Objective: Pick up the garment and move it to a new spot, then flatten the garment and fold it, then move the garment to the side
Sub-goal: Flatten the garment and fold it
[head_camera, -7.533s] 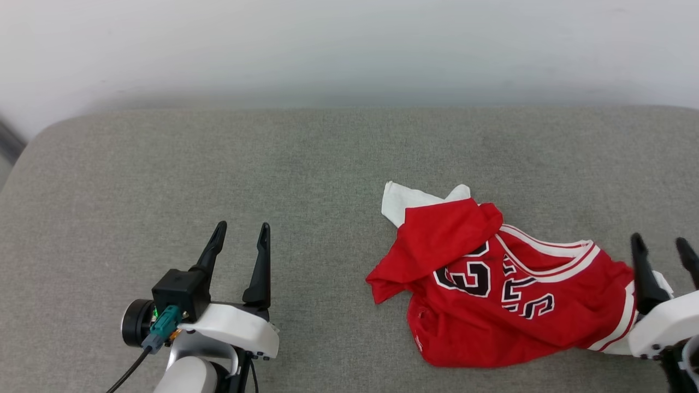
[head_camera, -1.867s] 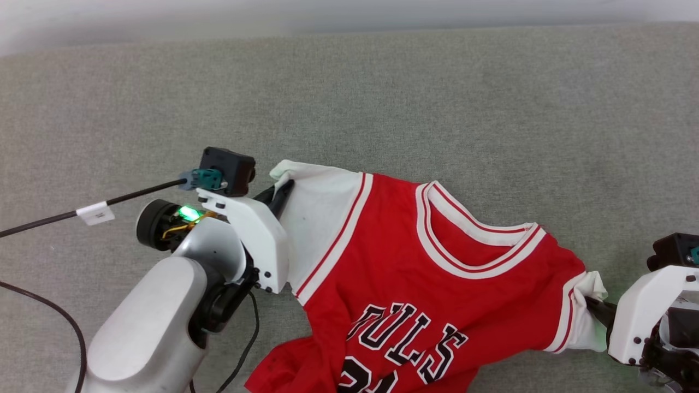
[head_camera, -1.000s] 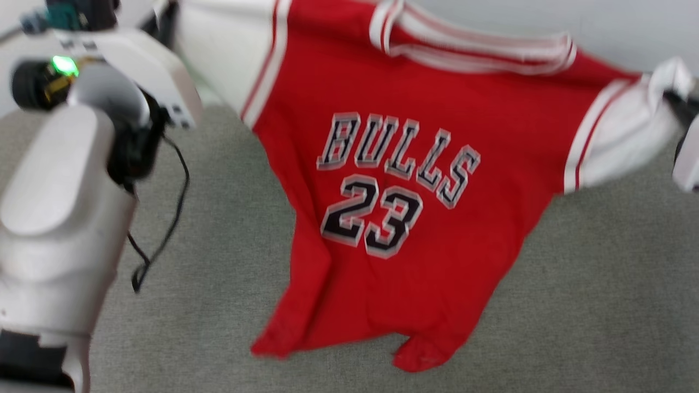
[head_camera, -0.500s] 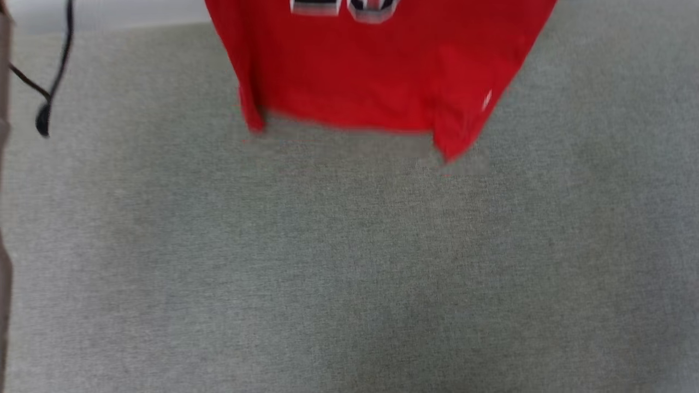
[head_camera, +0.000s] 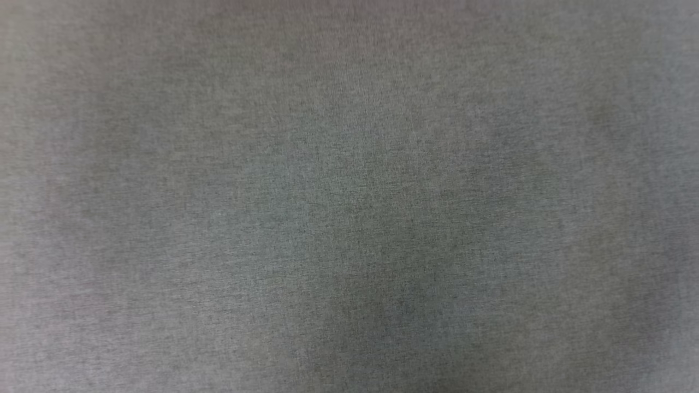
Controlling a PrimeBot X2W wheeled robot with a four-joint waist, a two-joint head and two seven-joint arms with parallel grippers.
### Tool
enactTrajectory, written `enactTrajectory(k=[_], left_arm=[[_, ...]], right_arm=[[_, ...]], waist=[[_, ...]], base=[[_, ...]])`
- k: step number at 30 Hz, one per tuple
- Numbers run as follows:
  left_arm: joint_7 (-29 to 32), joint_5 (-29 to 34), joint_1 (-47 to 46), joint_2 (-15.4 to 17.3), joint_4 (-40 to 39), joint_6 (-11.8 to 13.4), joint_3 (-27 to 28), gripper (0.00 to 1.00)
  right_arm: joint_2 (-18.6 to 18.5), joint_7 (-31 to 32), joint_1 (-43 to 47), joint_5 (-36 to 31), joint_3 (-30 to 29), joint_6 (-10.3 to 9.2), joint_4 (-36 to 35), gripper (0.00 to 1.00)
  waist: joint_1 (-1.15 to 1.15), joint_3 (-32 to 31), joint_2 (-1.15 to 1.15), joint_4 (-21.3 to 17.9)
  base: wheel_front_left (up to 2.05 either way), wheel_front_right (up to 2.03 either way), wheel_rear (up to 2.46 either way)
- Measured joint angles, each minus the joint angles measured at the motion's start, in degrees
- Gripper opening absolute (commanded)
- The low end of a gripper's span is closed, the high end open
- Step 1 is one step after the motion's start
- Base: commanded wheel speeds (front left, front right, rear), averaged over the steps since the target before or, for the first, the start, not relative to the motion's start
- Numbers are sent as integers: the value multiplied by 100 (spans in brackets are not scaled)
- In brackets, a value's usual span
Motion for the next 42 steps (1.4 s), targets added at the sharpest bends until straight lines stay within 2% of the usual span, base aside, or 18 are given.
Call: enactTrajectory(k=[6,13,18,22,26,31,35,42], left_arm=[[-165,-120,180,-152,379,-24,13,0],[-359,-353,774,-293,801,-222,107,0],[-450,-548,1484,-358,882,-382,271,0],[-458,-611,2373,-369,673,-471,432,0],[-459,-655,3479,-419,67,-494,821,0],[-458,-662,5164,-527,-658,-335,1178,0],[-458,-702,6271,-603,-1065,-263,1274,0],[-382,-732,7946,-681,-1912,75,1271,0]], right_arm=[[144,-310,-7,213,325,-1,631,0],[332,-591,250,499,687,-1,1370,0],[334,-818,633,834,924,-1,1645,0],[229,-910,1329,1139,1155,-1,1640,0],[42,-966,2231,1428,1304,-1,1352,0],[-92,-970,3540,1648,1295,0,761,0],[-176,-923,4609,1681,1013,1,223,0],[-68,-583,6515,1536,210,2,-848,0]], waist=[[0,251,0,26],[0,304,0,135],[0,140,0,175],[0,-150,0,221],[-1,-520,0,291],[-1,-1012,0,363],[-2,-1368,0,416],[-2,-1903,0,518]], base=[[0,0,0],[0,0,0],[0,0,0],[0,0,0],[0,0,0],[0,0,0],[0,0,0],[0,0,0]])
